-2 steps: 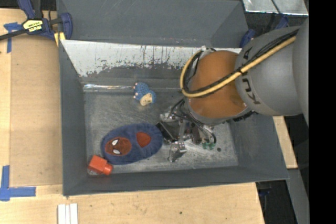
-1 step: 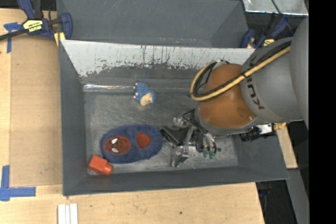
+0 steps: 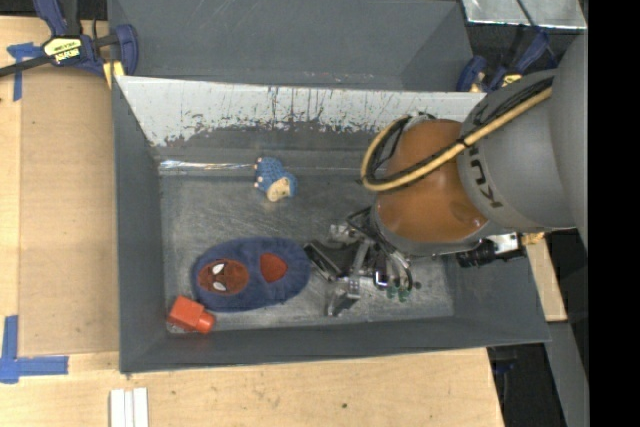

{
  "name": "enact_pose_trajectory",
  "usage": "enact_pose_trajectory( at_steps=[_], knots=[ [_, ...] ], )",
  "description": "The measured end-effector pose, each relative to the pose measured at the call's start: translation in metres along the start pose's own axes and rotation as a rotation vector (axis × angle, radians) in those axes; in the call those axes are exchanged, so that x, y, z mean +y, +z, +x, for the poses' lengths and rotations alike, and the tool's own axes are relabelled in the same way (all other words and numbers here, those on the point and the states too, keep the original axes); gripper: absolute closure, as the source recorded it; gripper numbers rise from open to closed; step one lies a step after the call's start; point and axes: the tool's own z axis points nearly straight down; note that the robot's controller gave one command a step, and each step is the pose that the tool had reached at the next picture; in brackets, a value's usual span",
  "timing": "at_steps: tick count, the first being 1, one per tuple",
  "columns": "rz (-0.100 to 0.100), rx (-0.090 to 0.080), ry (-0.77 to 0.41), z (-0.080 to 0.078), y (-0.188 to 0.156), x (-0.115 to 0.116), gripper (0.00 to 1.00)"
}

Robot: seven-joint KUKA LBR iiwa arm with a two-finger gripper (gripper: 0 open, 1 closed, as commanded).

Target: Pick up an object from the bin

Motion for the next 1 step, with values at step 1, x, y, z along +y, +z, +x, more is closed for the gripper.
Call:
enact_pose_trajectory(
  at_steps=[1],
  knots=[
    [-0.002, -0.016, 0.001, -0.0049, -0.0035, 0.0006, 1.0]
  ],
)
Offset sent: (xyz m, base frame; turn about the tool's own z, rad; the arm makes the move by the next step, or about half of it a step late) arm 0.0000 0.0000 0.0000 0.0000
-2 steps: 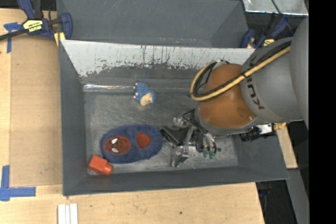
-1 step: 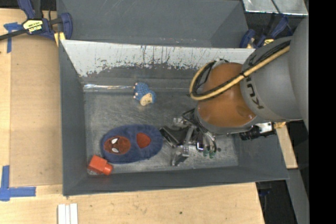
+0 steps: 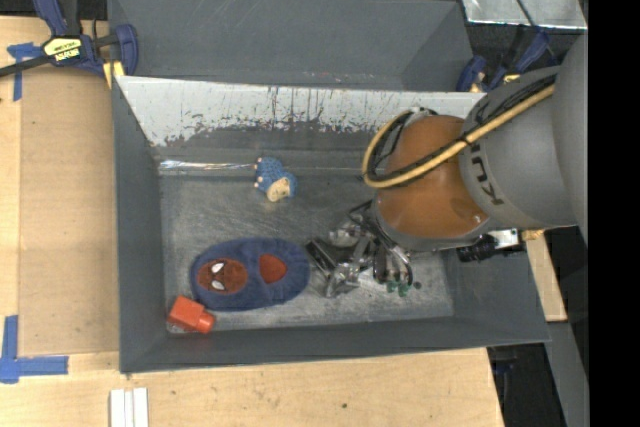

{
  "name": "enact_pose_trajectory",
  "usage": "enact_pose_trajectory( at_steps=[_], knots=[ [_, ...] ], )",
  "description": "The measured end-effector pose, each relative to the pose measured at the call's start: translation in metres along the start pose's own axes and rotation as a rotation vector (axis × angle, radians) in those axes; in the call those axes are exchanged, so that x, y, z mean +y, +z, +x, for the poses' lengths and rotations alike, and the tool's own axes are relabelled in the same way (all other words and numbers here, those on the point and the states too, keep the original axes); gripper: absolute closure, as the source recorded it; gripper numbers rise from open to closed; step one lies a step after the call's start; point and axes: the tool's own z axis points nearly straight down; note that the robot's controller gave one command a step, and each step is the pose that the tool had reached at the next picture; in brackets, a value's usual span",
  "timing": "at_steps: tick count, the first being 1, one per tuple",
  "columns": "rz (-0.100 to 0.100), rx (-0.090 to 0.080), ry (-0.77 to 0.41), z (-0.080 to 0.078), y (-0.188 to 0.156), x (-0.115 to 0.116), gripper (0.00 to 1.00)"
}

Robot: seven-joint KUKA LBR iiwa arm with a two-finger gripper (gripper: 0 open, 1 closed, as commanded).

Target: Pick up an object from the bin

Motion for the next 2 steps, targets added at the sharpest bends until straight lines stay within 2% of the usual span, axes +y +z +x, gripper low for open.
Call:
enact_pose_trajectory(
  at_steps=[1, 2],
  knots=[
    [0.006, 0.022, -0.001, -0.001, -0.038, -0.001, 1.0],
    [0.006, 0.022, -0.002, -0.002, -0.088, -0.001, 1.0]
  ],
)
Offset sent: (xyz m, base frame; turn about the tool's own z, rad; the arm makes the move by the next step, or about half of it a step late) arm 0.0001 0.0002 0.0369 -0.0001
